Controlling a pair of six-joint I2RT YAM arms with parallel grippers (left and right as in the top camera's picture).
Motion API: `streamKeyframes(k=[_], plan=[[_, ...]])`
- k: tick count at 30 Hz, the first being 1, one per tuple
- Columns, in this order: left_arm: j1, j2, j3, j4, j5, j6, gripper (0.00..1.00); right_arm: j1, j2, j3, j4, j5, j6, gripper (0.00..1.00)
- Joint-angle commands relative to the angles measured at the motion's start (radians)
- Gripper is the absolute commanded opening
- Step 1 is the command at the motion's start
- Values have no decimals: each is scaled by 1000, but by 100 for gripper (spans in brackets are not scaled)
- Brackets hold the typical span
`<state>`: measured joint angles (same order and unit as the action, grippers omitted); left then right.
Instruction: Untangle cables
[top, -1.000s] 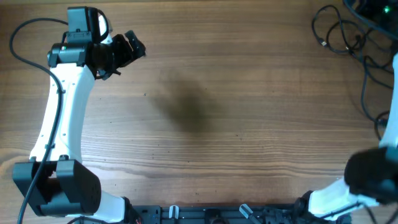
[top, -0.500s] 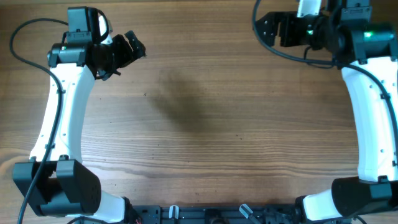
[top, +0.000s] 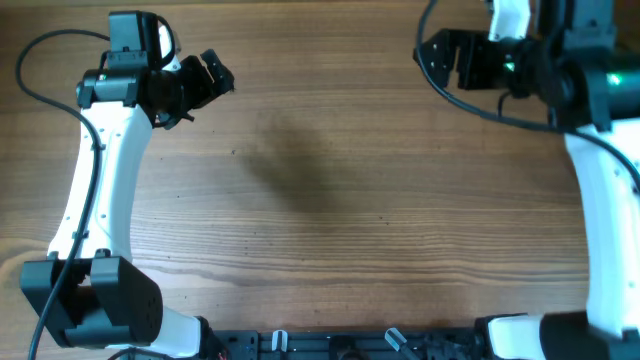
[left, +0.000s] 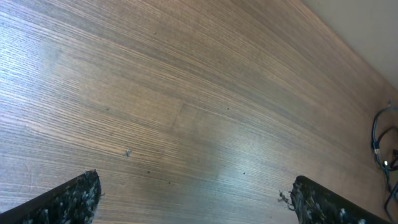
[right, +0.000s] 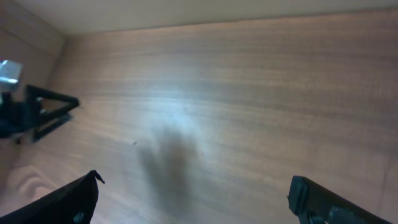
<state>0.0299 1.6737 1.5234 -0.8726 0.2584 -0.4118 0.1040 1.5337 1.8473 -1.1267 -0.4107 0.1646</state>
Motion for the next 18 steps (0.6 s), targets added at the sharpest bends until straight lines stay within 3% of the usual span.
streamKeyframes(k=[1,11,14,18], plan=[[-2,10,6,0,-10,1,100,0,-62,6,-79,42,37,100],[-2,10,6,0,-10,1,100,0,-262,5,-113,239,-38,100],[-2,10,6,0,-10,1,100,0,-329,-45,-8,285,-89,100],[-2,10,6,0,-10,1,100,-24,-451,-257,303,284,-190,100]])
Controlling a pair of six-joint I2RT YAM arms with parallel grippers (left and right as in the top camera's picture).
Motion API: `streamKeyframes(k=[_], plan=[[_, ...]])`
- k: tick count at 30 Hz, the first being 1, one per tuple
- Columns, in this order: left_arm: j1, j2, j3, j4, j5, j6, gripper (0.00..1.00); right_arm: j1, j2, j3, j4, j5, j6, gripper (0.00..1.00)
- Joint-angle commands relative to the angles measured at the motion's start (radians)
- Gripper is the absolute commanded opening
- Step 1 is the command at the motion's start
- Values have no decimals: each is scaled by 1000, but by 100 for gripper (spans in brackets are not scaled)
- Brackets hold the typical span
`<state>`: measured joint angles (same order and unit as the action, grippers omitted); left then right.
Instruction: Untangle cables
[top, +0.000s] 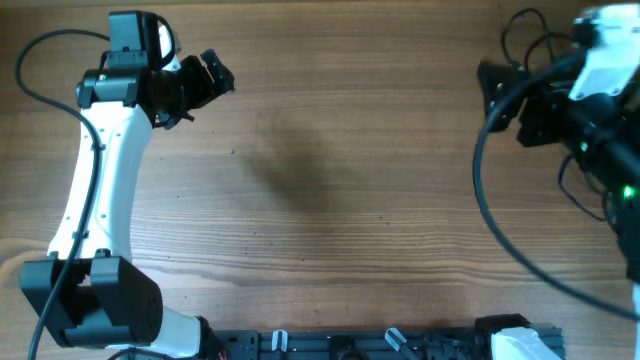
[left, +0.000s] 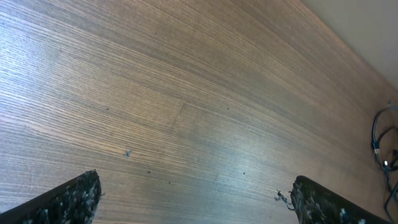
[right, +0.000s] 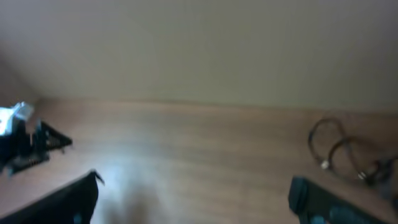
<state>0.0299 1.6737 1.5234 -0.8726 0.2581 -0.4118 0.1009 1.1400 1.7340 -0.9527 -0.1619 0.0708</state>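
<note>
A tangle of thin dark cables (top: 522, 14) lies at the table's far right corner. The left wrist view catches it at its right edge (left: 375, 134). It shows as blurred loops (right: 336, 148) in the right wrist view. My left gripper (top: 212, 75) hangs open at the far left, well away from the cables, with only bare wood between its fingertips (left: 73, 198). My right gripper (top: 494, 92) is open just left of and nearer than the cables, nothing between its fingers (right: 323, 200).
The wooden table (top: 330, 200) fills the view, and its far edge meets a pale wall (right: 199, 50). My right arm's own thick black cable (top: 482, 190) sweeps down the right side. The left arm (right: 28, 146) shows at the right wrist view's left.
My right arm has moved from the far top of the table to the right and nearer; its camera now faces the wall and the cables. The left arm has not moved.
</note>
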Motion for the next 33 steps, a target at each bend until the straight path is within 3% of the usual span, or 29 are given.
streamKeyframes(k=[1,11,18,23,29,33], plan=[[-2,10,6,0,-9,1,100,-41,-109,-253,245,35,-97,100],[-2,10,6,0,-9,1,100,-114,-644,-1145,878,28,-93,100],[-2,10,6,0,-9,1,100,-72,-999,-1573,1069,28,-93,100],[-2,10,6,0,-9,1,100,-48,-1132,-1705,1072,32,-97,100],[-2,10,6,0,-9,1,100,-48,-1137,-1729,975,39,-150,100],[-2,10,6,0,-9,1,100,-48,-1136,-1729,960,35,-78,100]])
